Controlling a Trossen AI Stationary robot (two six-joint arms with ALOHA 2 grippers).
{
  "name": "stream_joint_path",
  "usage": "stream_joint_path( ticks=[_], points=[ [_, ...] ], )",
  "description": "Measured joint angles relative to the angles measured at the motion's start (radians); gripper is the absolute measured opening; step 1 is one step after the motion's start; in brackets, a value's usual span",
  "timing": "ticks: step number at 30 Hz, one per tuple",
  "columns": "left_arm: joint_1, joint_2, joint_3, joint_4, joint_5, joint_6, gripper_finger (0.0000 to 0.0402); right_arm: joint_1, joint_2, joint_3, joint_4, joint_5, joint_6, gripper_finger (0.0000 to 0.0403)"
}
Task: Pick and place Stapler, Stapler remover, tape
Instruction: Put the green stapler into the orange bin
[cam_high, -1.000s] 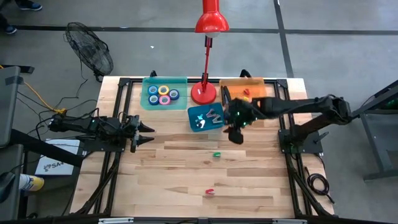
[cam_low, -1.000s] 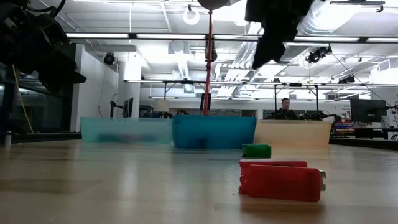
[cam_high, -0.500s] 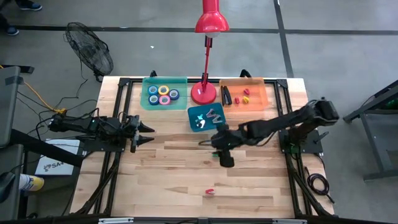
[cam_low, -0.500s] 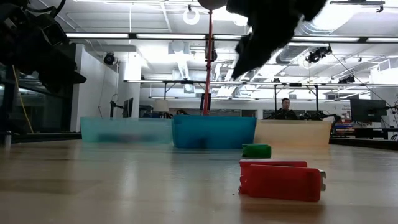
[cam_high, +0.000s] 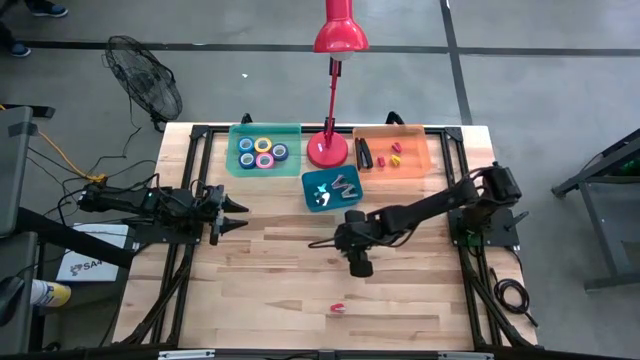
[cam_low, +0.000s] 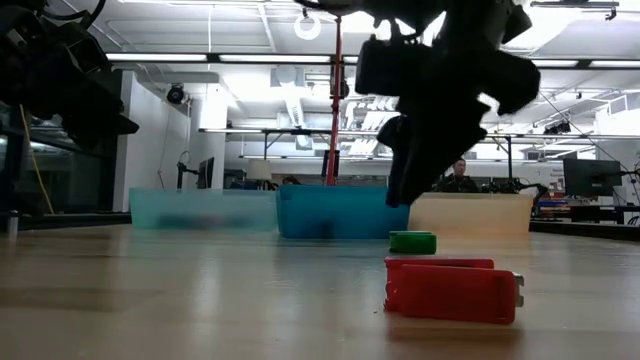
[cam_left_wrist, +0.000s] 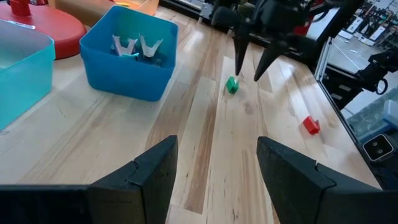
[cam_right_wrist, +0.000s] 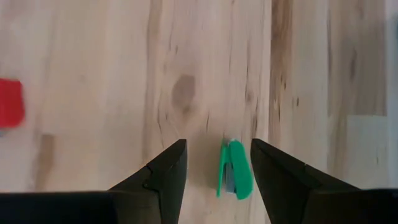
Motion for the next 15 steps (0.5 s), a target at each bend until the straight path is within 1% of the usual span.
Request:
stream_joint_path(
  ticks=[4, 8, 11, 15],
  points=[
    [0.0, 0.0, 0.0, 0.0, 0.0, 0.0, 0.0217, 0.0, 0.014, 0.0, -0.022, 0.008, -0.039, 0.0169],
    [0.0, 0.0, 0.0, 0.0, 0.0, 0.0, 0.0217, -0.002, 0.014, 0.0, -0.059, 0.062, -0.043, 0.0169],
    [0.0, 0.0, 0.0, 0.0, 0.0, 0.0, 0.0217, -0.003, 0.015, 0.0, -0.097, 0.064, -0.056, 0.0169],
    [0.0, 0.0, 0.0, 0.0, 0.0, 0.0, 0.0217, -0.003, 0.026, 0.0, -0.122, 0.086, -0.073, 0.018]
  ],
)
